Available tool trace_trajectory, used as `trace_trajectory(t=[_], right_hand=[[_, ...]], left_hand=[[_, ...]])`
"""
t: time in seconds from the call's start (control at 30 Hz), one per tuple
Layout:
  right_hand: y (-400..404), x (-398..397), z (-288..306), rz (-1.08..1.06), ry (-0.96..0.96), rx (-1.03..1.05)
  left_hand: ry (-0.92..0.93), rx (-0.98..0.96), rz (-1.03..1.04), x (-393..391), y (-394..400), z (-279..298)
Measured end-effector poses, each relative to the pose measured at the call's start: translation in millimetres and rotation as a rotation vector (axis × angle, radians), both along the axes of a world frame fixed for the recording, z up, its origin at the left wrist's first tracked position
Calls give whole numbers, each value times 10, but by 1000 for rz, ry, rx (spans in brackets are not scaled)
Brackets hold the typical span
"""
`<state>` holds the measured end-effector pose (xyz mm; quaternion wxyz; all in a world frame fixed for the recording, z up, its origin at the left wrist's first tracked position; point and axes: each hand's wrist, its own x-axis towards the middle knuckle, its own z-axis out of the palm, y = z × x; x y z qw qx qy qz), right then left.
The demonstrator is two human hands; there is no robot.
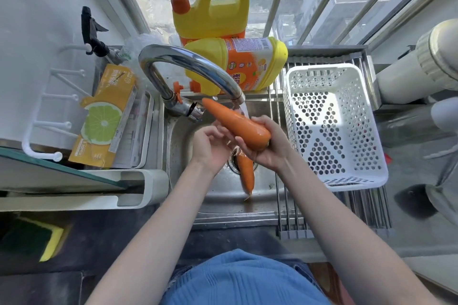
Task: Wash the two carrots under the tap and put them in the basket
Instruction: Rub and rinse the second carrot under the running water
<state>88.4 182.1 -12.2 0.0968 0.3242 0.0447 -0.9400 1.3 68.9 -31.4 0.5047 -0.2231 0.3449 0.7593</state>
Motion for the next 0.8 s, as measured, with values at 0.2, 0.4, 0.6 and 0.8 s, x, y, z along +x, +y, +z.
trace_trajectory(t=[0.2, 0.4, 0.6, 0.8], right_hand=[[189, 91, -51, 89, -183, 178], [106, 49, 4, 102, -342, 640], [18, 180, -71, -11, -252, 624], [-110, 232, -190, 201, -312, 1190]], left_hand=[[243, -66, -176, 18, 66, 8], [301, -20, -164, 6, 46, 60], [365, 90, -229, -16, 63, 163], [706, -266, -328, 61, 72, 202]])
